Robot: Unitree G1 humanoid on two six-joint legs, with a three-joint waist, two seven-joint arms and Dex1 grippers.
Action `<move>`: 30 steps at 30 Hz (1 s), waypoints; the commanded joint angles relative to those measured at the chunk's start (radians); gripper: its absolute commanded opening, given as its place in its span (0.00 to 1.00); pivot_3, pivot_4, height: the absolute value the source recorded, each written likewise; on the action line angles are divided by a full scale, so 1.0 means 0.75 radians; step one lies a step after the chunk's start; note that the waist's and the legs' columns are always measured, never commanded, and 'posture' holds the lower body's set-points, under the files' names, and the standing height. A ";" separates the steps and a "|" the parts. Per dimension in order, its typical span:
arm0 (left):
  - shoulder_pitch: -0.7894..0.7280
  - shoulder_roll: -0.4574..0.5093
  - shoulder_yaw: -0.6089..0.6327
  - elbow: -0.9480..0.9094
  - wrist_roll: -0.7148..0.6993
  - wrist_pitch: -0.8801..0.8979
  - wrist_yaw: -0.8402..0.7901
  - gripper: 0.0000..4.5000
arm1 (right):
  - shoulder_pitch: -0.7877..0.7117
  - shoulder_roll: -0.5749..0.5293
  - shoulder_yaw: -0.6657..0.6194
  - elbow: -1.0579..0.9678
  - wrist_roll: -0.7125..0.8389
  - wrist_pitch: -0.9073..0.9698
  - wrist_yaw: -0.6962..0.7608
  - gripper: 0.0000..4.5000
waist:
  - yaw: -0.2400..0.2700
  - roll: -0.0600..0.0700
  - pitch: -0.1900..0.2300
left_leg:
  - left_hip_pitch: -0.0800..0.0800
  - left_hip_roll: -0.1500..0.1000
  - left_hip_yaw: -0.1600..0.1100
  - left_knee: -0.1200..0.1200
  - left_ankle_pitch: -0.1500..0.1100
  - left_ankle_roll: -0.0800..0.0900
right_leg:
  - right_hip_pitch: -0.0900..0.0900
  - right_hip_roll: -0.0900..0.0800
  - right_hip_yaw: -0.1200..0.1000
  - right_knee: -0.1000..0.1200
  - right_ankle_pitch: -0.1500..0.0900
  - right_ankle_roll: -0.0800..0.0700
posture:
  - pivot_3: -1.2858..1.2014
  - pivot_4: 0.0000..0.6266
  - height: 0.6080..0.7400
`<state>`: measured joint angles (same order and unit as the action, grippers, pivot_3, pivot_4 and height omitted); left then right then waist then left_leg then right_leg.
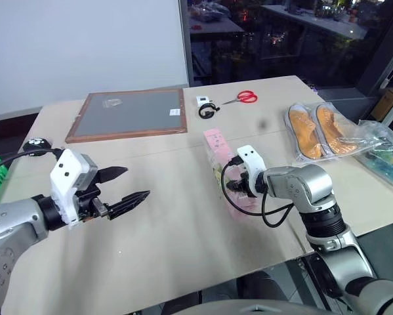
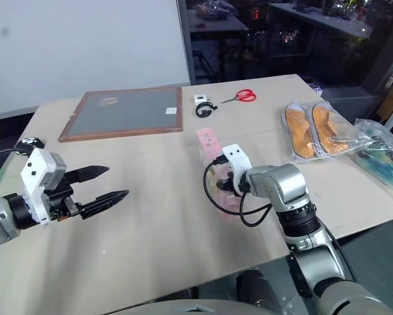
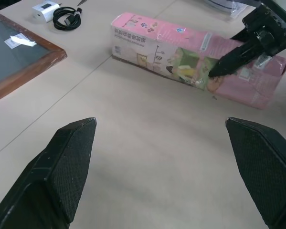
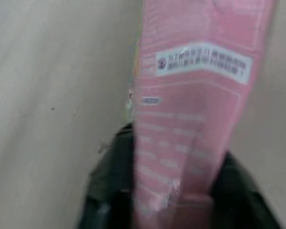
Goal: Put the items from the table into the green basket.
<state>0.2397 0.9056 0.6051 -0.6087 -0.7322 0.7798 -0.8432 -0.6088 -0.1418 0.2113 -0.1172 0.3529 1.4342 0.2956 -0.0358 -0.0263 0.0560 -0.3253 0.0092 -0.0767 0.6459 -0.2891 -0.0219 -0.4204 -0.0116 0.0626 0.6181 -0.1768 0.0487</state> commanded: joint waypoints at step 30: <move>-0.379 -0.473 -0.243 0.149 -0.358 -0.041 0.233 1.00 | -0.030 -0.012 -0.019 -0.161 0.195 -1.022 0.592 0.09 | 0.036 0.003 0.005 | -0.026 -0.003 -0.004 0.005 0.000 0.000 | -0.018 -0.003 -0.004 -0.001 0.004 0.004 | 0.57 0.00 1.00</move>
<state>-0.0244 0.5606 0.4263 -0.4997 -0.9631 0.7687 -0.6938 -0.6162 -0.1652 0.2530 -0.1727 0.4331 0.7295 0.6936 -0.0091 -0.0239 0.0596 -0.3447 0.0070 -0.0806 0.6506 -0.2890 -0.0222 -0.4332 -0.0139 0.0590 0.6174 -0.1723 0.0498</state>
